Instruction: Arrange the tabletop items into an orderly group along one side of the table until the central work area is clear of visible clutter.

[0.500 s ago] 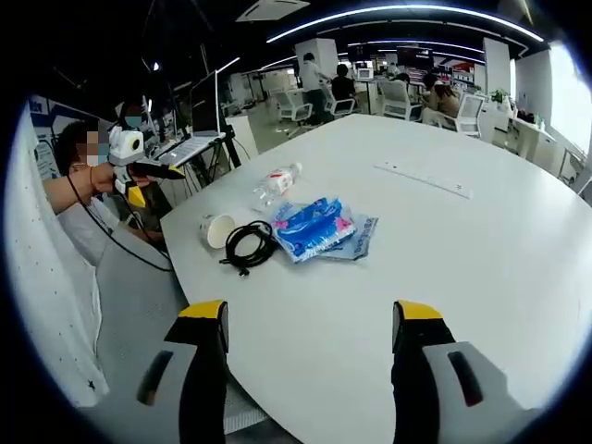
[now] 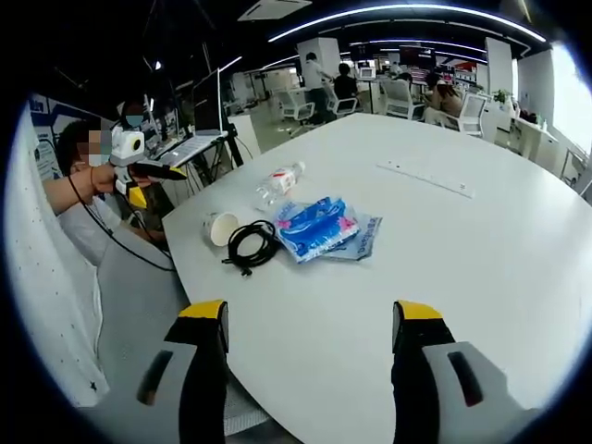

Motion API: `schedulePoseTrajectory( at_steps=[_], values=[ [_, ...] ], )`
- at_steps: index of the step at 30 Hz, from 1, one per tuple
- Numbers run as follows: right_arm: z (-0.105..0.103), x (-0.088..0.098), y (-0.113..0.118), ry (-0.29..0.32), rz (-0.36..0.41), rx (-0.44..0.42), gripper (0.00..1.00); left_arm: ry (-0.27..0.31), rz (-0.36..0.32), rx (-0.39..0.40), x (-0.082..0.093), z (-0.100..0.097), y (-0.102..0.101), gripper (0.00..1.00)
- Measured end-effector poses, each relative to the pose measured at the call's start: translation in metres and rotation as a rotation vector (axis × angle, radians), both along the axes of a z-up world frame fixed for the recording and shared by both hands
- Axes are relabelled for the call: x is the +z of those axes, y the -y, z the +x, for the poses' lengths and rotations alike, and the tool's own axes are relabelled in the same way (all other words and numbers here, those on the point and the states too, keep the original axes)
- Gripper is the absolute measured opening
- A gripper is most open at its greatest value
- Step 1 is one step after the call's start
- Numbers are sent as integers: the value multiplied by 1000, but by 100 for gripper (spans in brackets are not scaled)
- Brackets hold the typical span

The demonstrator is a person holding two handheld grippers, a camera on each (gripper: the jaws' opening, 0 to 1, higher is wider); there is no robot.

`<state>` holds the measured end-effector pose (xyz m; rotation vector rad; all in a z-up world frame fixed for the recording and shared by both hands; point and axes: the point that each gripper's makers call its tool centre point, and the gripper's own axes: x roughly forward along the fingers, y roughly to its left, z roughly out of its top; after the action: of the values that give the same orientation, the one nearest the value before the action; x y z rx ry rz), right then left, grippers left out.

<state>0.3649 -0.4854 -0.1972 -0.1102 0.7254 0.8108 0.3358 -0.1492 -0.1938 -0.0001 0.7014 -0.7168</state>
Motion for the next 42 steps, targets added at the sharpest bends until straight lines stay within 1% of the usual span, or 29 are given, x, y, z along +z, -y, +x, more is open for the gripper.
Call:
schedulePoseTrajectory(
  at_steps=[19, 42],
  values=[
    [1, 2, 2, 1, -11, 9, 71, 8, -7, -6, 3, 2, 5, 100],
    [13, 2, -3, 2, -19, 42, 70, 17, -14, 2, 6, 7, 6, 100]
  ],
)
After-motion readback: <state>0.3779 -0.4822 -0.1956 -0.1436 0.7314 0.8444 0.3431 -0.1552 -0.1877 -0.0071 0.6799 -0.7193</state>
